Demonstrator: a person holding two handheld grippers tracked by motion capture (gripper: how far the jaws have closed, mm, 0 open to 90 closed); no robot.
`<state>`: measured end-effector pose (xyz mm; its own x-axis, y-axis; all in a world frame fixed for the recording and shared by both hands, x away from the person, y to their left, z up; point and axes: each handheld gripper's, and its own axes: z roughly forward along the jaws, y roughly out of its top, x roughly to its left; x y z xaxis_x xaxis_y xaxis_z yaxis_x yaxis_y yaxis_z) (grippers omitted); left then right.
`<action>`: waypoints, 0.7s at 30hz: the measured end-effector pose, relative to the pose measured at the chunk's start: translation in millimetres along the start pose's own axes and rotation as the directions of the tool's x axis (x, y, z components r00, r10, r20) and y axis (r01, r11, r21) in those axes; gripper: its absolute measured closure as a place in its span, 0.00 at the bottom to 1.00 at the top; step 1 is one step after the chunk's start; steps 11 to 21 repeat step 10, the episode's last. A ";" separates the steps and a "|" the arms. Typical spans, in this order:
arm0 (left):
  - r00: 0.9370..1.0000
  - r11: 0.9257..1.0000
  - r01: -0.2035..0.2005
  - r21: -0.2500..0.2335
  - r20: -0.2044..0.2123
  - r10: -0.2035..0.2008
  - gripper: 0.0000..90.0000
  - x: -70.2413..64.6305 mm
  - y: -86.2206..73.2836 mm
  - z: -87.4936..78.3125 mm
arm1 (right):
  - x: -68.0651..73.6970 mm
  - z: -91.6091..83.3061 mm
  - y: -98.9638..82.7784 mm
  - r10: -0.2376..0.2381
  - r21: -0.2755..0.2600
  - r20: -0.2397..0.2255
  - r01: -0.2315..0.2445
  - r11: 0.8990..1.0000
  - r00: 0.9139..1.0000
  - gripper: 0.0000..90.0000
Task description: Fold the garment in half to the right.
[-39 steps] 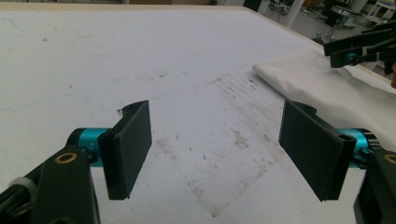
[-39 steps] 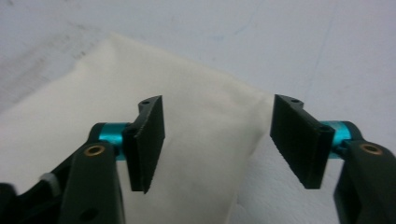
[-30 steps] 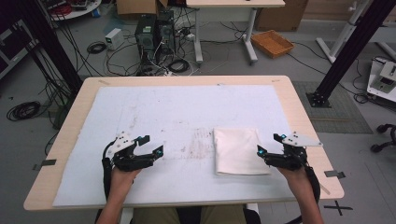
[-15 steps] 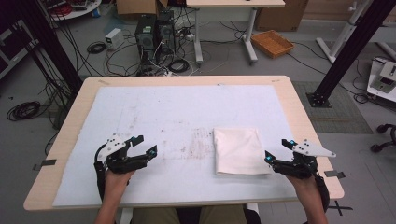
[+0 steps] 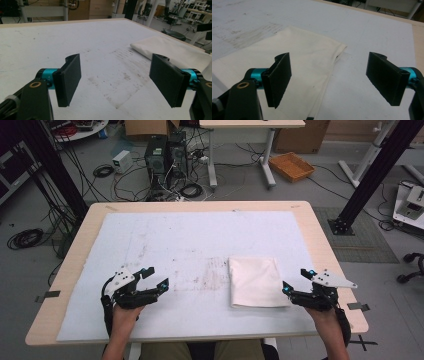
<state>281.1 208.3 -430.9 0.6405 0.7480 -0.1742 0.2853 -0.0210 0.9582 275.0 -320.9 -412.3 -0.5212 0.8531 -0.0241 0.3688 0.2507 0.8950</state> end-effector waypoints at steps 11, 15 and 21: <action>1.000 1.000 -0.006 -0.012 -0.004 0.006 0.28 -0.6 -0.8 0.3 | 1.0 0.9 -0.2 -0.001 -0.011 -0.003 0.001 1.000 1.000 0.23; 1.000 1.000 -0.006 -0.012 -0.004 0.006 0.28 -0.6 -0.8 0.3 | 1.0 0.9 -0.2 -0.001 -0.011 -0.003 0.001 1.000 1.000 0.23; 1.000 1.000 -0.006 -0.012 -0.004 0.006 0.28 -0.6 -0.8 0.3 | 1.0 0.9 -0.2 -0.001 -0.011 -0.003 0.001 1.000 1.000 0.23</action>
